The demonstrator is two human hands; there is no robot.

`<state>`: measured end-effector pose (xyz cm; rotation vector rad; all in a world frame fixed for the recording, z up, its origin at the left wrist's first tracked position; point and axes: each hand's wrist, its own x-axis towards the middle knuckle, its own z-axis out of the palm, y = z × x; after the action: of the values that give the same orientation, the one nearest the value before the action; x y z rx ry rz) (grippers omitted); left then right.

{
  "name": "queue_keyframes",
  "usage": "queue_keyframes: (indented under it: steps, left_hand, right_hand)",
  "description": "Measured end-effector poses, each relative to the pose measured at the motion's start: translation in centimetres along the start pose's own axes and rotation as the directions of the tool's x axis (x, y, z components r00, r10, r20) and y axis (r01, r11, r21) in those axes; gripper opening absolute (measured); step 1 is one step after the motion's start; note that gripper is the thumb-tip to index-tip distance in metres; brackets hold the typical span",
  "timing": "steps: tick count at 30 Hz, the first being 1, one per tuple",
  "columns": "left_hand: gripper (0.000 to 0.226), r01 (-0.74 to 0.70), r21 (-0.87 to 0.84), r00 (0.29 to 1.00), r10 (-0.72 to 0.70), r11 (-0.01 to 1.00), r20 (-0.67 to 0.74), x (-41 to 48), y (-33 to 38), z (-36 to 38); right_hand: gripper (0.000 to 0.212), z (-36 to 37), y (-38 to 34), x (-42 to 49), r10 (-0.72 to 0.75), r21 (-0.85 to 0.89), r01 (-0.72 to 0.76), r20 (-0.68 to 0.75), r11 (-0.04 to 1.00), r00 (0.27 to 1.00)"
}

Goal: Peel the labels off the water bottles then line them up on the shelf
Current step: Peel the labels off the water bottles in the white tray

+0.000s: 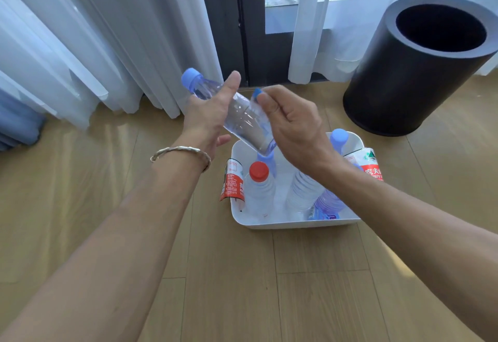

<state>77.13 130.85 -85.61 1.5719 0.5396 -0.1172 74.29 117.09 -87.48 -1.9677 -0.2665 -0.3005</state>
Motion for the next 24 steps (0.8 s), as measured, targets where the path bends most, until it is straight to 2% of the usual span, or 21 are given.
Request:
queue_keyframes:
  steps: [3, 5, 7, 10, 12, 14, 19, 21, 24]
  left_hand:
    - [0.062, 0.027, 0.038, 1.0, -0.027, 0.999, 0.0, -0.2, -0.1, 0.3]
    - [0.064, 0.011, 0.056, 1.0, -0.01, 0.998, -0.017, -0.2, -0.3, 0.1]
    - [0.054, -0.025, 0.043, 0.999, 0.026, 0.999, -0.03, 0.1, -0.2, -0.3]
    - [0.028, -0.081, 0.021, 0.997, 0.081, 0.997, 0.001, 0.1, -0.1, -0.6]
    - [0.019, -0.108, -0.004, 0.994, 0.108, 0.994, 0.026, 0.0, 0.1, -0.5]
    - [0.018, -0.113, -0.039, 0.992, 0.115, 0.993, 0.056, -0.1, 0.1, -0.4]
    - [0.026, -0.14, -0.072, 0.987, 0.145, 0.988, 0.074, -0.5, 0.6, 0.0]
    - [0.025, -0.135, -0.092, 0.987, 0.142, 0.987, 0.071, -0.6, 0.9, 0.2]
    - [0.042, -0.14, -0.089, 0.988, 0.145, 0.986, 0.057, -0.8, 1.2, 0.7]
  right_hand:
    - [0.025, 0.8, -0.4, -0.3, -0.118, -0.01, 0.118, 0.025, 0.993, 0.993]
    - [0.026, 0.9, -0.5, -0.5, -0.127, -0.003, 0.127, 0.032, 0.992, 0.991]
    - [0.026, 0.9, -0.4, -0.4, -0.038, 0.021, 0.037, 0.033, 0.999, 0.999]
    - [0.03, 0.6, 0.1, 0.7, 0.208, 0.128, -0.2, -0.054, 0.971, 0.977]
    - [0.033, 0.1, 0.3, 1.8, 0.407, 0.33, -0.361, -0.078, 0.872, 0.91]
    - [0.034, -0.7, 0.4, 2.6, 0.536, 0.464, -0.461, -0.036, 0.756, 0.843]
    - [0.031, -1.8, 1.0, 3.4, 0.638, 0.556, -0.562, 0.073, 0.612, 0.766]
    - [0.028, -2.2, 1.2, 3.6, 0.658, 0.548, -0.586, 0.083, 0.597, 0.748]
    - [0.026, -2.1, 1.6, 4.2, 0.669, 0.536, -0.593, 0.068, 0.601, 0.74]
